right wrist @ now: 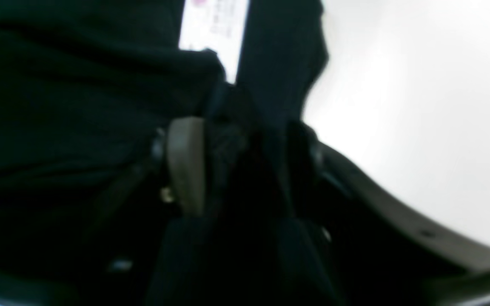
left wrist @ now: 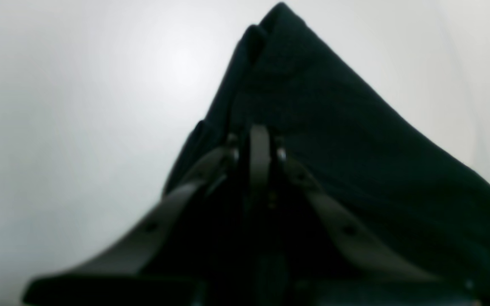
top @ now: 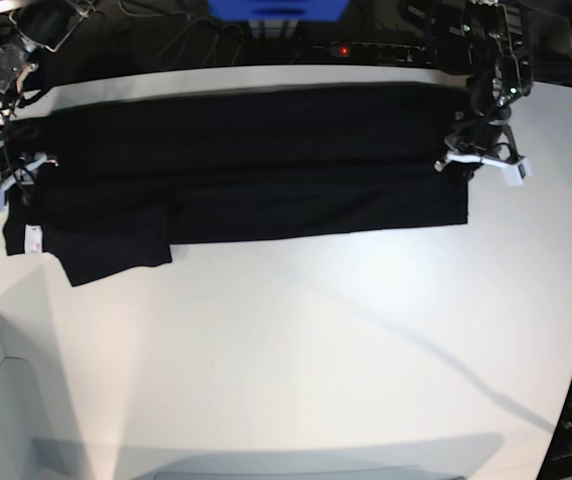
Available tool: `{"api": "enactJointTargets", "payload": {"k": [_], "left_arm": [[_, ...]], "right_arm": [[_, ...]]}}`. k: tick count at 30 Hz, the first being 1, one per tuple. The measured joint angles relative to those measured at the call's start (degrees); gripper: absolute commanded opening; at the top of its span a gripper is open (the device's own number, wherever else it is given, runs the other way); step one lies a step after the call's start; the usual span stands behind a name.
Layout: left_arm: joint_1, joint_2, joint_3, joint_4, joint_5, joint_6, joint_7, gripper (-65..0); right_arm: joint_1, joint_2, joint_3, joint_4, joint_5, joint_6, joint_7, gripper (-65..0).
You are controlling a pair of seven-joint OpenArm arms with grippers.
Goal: Fold the T-shirt properly
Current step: 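Release the fold and move the right gripper to the strip's end, then grasp the hanging sleeve end of the strip with the right gripper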
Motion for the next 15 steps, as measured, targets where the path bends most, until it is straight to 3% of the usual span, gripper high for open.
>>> {"api": "enactJointTargets", "payload": {"k": [6, 12, 15], "left_arm": [[0.2, 0.0, 0.4, 1.8, 0.7, 1.0, 1.2, -64.1], [0.7, 0.0, 0.5, 2.0, 0.3, 1.0, 1.0, -47.2], [1.1, 0.0, 0.3, 2.2, 0.0, 0.9, 0.9, -45.1]], "right_arm": [[1.6, 0.4, -0.2, 4.7, 0.5, 0.0, 0.8, -27.3], [7.3, -1.4, -0.3, 5.6, 0.2, 0.0, 0.6, -27.3], [8.0, -1.4, -0.2, 5.6, 0.4, 0.0, -0.6, -27.3]]}}
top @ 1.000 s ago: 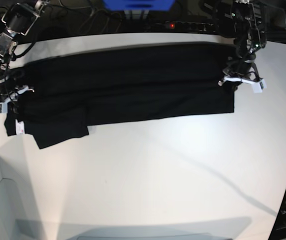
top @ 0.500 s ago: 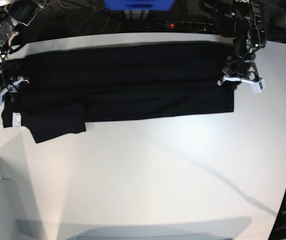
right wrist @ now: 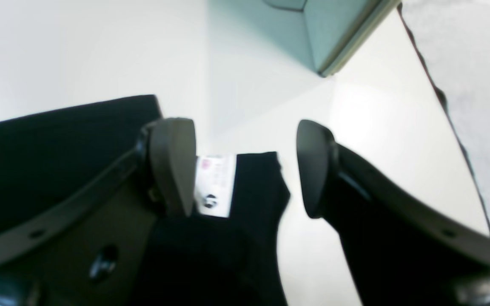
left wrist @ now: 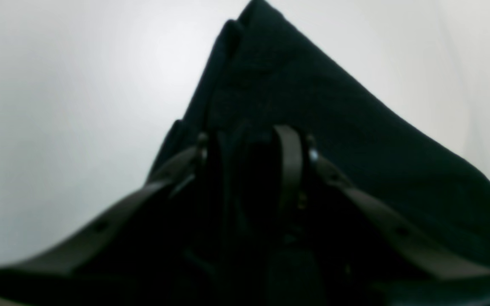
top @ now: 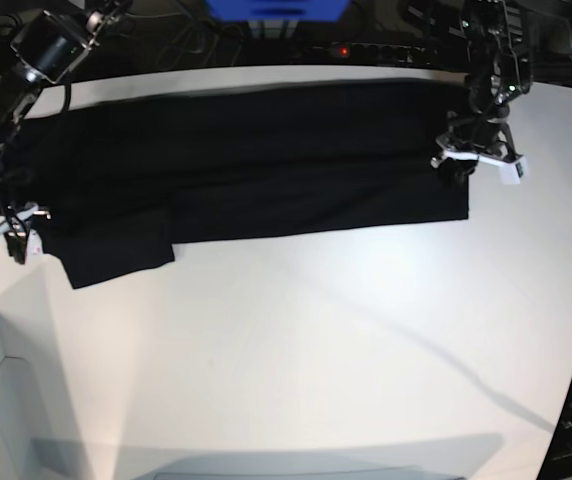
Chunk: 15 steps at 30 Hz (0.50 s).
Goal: Fold the T-shirt properly
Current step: 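Grasp the hanging sleeve end of the strip with the right gripper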
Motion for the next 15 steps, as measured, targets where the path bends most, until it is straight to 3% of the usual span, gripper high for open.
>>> {"api": "enactJointTargets", "payload": {"k": [2, 5, 11, 15], "left_arm": [[0.0, 0.0, 0.0, 0.0, 0.0, 0.0, 0.0, -45.1], [0.0, 0.0, -0.1, 0.0, 0.0, 0.0, 0.0, -44.8], [0.0, 0.0, -0.2, 0.0, 0.0, 0.0, -0.1, -44.7], [0.1, -0.1, -0.2, 0.0, 0.0, 0.0, -0.1, -44.7]], "right_arm": [[0.2, -0.1, 0.2, -0.3, -0.4, 0.0, -3.3, -27.3], [2.7, -0.1, -0.9, -1.6, -0.4, 0.0, -3.7, -27.3], [8.7, 0.6, -11.4, -9.3, 0.0, 0.0, -4.9, -27.3], [13.8, 1.2, -14.5, -18.5, -0.2, 0.0, -5.9, -27.3]]}}
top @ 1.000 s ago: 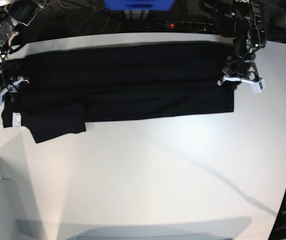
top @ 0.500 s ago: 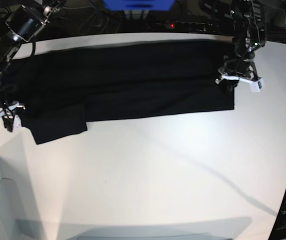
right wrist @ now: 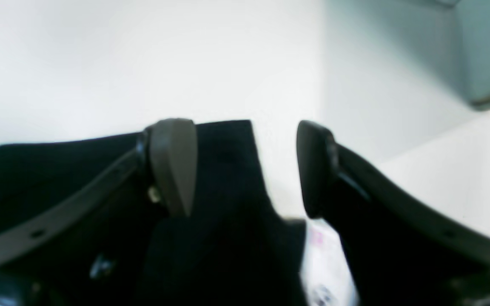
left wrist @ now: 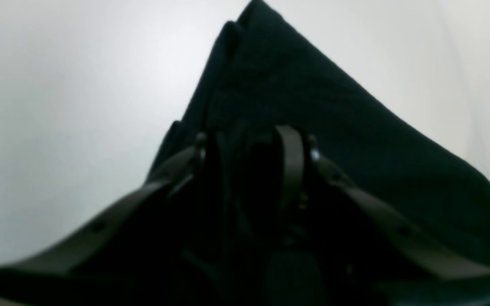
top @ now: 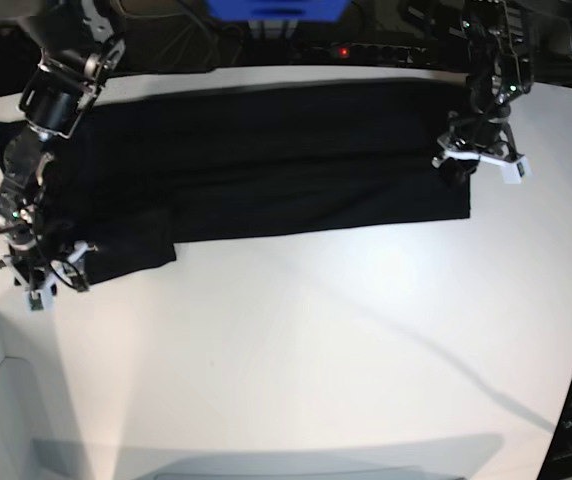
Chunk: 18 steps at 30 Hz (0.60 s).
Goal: Fold the T-shirt properly
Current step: 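Grasp the hanging sleeve end of the strip with the right gripper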
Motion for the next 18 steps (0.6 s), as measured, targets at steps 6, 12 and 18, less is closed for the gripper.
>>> {"api": "enactJointTargets", "payload": {"k": [6, 12, 18], "left_arm": [[0.6, 0.0, 0.0, 0.1, -0.1, 0.0, -0.4, -44.7], [0.6, 0.0, 0.0, 0.1, 0.0, 0.0, -0.4, -44.7], [0.6, 0.0, 0.0, 0.1, 0.0, 0.0, -0.4, -44.7]], "right_arm": [[4.4, 1.4, -0.2, -10.8, -0.3, 0.0, 0.3, -27.3], [4.9, 2.1, -0.3, -13.3, -0.1, 0.0, 1.0, -28.4], [3.6, 2.5, -0.2, -13.0, 0.7, 0.0, 1.6, -58.4]]}}
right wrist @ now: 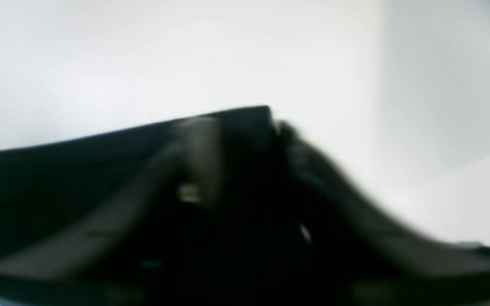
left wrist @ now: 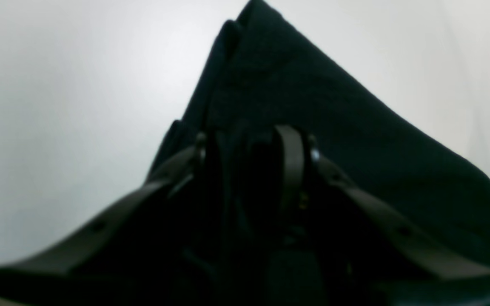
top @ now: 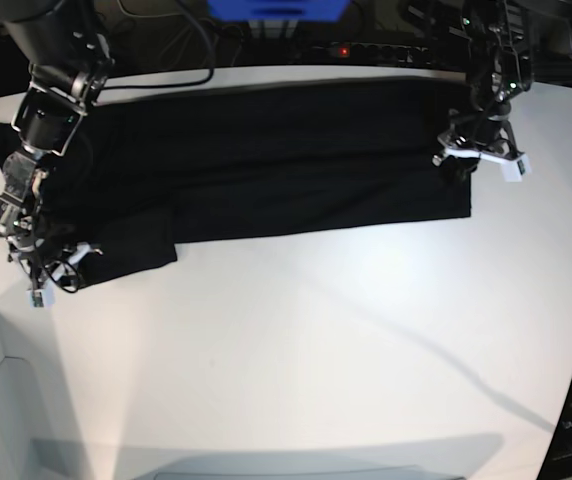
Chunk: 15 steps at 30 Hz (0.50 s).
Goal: Fold the T-shirt properly
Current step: 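Grasp the hanging sleeve end of the strip with the right gripper, then fold the sleeve end inward onto the strip with the right gripper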
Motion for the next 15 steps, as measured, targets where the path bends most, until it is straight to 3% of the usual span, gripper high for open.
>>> {"api": "enactJointTargets", "payload": {"k": [1, 5, 15], "left_arm": [[0.0, 0.0, 0.0, 0.0, 0.0, 0.0, 0.0, -44.7], [0.0, 0.0, 0.0, 0.0, 0.0, 0.0, 0.0, -44.7], [-0.2, 0.0, 0.0, 0.0, 0.0, 0.0, 0.2, -44.7]], "right_arm": [[0.0, 0.0, 0.0, 0.1, -0.2, 0.0, -0.2, -65.0], [-2.1, -0.9, -0.1, 6.1, -0.5, 0.1, -1.6, -64.4], [-14.3, -4.8, 0.3, 35.6, -0.5, 0.1, -1.7, -65.0]]}}
